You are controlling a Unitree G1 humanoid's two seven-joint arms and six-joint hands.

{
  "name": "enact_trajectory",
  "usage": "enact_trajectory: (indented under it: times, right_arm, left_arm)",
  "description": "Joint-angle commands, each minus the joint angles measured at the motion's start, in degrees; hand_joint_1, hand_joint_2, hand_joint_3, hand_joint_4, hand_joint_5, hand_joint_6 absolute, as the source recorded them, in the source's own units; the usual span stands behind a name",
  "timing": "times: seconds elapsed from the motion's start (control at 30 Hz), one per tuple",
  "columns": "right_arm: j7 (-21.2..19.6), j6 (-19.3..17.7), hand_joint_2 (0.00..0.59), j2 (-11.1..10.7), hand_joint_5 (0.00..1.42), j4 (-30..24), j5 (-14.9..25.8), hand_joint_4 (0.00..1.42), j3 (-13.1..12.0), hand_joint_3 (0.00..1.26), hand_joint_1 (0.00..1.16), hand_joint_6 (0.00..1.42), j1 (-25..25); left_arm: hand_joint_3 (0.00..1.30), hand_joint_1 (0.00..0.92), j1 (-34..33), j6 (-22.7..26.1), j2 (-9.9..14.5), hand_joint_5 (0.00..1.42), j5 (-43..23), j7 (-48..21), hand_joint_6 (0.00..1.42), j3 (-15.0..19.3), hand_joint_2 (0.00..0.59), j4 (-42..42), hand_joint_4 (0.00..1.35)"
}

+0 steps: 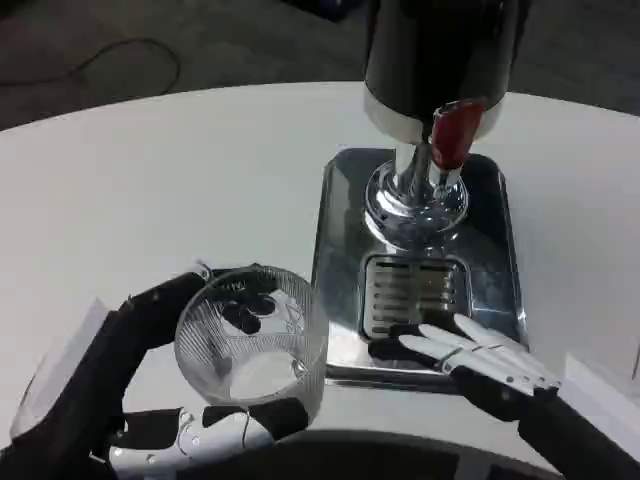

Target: Grasp the cup under the faucet to collect the drink, then remove the cup.

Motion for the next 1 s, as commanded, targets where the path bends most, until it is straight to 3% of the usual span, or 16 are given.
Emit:
enact_trajectory:
  times: [0.03, 0.57, 1.0]
  right_arm:
    - [-0.1, -0.3, 0.435, 0.3, 0.00, -1.1, -0.2, 0.08, 0.3, 0.17, 0.58, 0.00, 0.6]
    - [-0.2, -0.6, 0.435, 0.5, 0.00, -1.5, -0.3, 0.09, 0.5, 0.17, 0.58, 0.00, 1.4]
    - [-0.5, -0.7, 0.427, 1.1, 0.00, -1.0, -0.8, 0.09, 1.9, 0.17, 0.59, 0.00, 0.8]
  left_arm:
    - [0.75, 0.620, 0.1, -0.2, 0.1, 1.09, -1.1, 0.1, 0.94, 0.7, 0.161, -1.2, 0.89]
    - [0.75, 0.620, 0.4, -0.7, 0.1, 1.09, -1.0, 0.1, 0.94, 1.4, 0.161, -0.9, 0.89]
    - [0.75, 0.619, -0.4, -2.0, 0.2, 1.09, -0.7, 0.8, 0.94, 3.9, 0.171, 1.1, 0.89]
